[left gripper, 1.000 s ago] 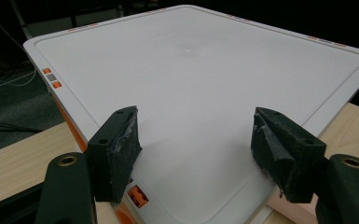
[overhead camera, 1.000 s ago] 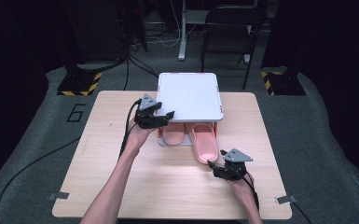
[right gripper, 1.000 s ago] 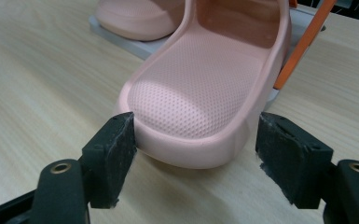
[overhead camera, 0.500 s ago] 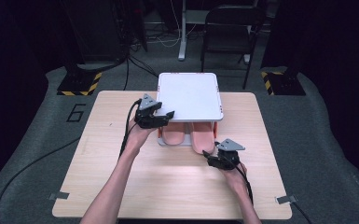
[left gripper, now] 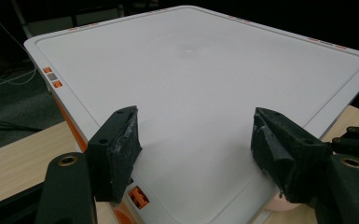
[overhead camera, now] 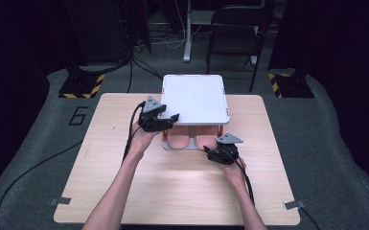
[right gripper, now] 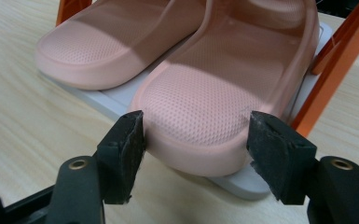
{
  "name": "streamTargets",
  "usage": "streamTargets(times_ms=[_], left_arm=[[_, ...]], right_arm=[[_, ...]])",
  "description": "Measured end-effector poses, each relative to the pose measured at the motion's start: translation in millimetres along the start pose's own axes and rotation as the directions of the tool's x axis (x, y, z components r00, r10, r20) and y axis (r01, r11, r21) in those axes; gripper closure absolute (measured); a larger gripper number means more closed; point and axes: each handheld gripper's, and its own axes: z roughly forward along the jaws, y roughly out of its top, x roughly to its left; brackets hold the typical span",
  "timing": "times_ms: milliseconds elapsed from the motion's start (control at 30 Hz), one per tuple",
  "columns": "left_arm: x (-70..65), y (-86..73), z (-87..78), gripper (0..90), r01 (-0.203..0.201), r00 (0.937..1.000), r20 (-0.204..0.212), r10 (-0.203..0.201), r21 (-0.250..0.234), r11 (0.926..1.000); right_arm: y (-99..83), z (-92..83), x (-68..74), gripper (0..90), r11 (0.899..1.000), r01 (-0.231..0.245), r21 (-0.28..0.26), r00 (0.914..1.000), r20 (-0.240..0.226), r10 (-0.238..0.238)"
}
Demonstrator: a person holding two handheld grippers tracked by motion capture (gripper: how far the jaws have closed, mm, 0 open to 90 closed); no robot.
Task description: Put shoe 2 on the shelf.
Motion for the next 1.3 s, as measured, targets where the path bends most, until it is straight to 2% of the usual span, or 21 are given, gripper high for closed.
streamTargets(times_ms=[100,133,200,300,433,533,567,633,667,733,967,1067,1167,1233,1300], left_arm=[[0.1,0.1,-0.2,32.2,0.0,1.0,0.001,0.0,0.002,1.0],[0.2,0.0,-0.3,32.2,0.002,1.0,0.001,-0.002,0.002,1.0],[0.3,0.0,-0.2,32.2,0.002,1.0,0.002,-0.002,0.002,1.0],[0.0,0.0,0.3,32.2,0.005,1.0,-0.003,-0.005,-0.001,1.0],[-0.2,-0.1,0.3,32.2,0.007,1.0,-0.004,-0.007,-0.002,1.0],[-0.5,-0.1,0.5,32.2,0.006,1.0,-0.005,-0.006,-0.002,1.0],[-0.3,-0.1,0.7,32.2,0.002,1.0,-0.009,-0.002,-0.004,1.0],[-0.6,-0.1,0.6,32.2,0.008,0.9999,-0.007,-0.008,-0.004,1.0],[-0.5,-0.2,0.3,32.2,0.007,1.0,-0.005,-0.007,-0.002,1.0],[0.0,-0.1,0.1,32.2,0.007,1.0,0.0,-0.007,-0.001,1.0],[0.3,-0.1,0.4,32.2,0.011,0.9999,0.003,-0.011,-0.003,0.9999],[1.1,0.0,0.1,31.8,0.012,0.9999,0.005,-0.012,-0.008,0.9999],[0.4,0.9,-2.0,23.9,0.012,0.9999,0.011,-0.012,-0.012,0.9999],[0.2,2.5,-6.8,22.4,0.007,0.9998,0.02,-0.006,-0.02,0.9998],[-1.2,3.8,-12.9,20.7,-0.005,0.9998,0.02,0.006,-0.047,0.9989]], right_arm=[[1.5,4.8,3.8,36.7,1.0,-0.022,-0.011,0.9996,0.015,0.022],[2.3,5.9,3.4,36.8,1.0,-0.015,-0.011,0.9998,0.017,0.015],[3.2,7.7,5.0,37.3,0.999,-0.036,-0.013,0.9989,0.029,0.037],[5.4,10.6,7.4,37.1,0.999,-0.041,-0.019,0.9989,0.023,0.042],[6.3,10.9,7.3,37.0,1.0,-0.018,-0.012,0.9997,0.016,0.019],[6.0,10.2,6.2,37.3,1.0,-0.025,-0.014,0.9996,0.009,0.025],[5.9,10.6,7.3,37.7,0.998,-0.051,-0.022,0.9986,0.014,0.051],[6.2,10.8,6.7,38.0,0.998,-0.057,-0.023,0.9984,-0.003,0.057],[6.1,11.2,8.0,37.9,0.998,-0.056,-0.027,0.9984,-0.002,0.056],[6.0,11.6,9.7,37.7,1.0,-0.021,-0.023,0.9998,-0.005,0.021],[6.8,11.6,10.7,36.3,1.0,-0.019,-0.019,0.9997,-0.016,0.019],[7.3,8.5,10.9,31.4,1.0,-0.01,-0.022,0.9999,0.006,0.01],[5.4,0.6,7.7,26.7,0.999,-0.017,-0.027,0.9997,0.018,0.018],[2.7,-6.9,5.5,23.5,0.999,-0.016,-0.032,0.9991,0.039,0.017],[-0.7,-15.9,2.2,21.1,0.999,-0.016,-0.045,0.9987,0.047,0.018]])
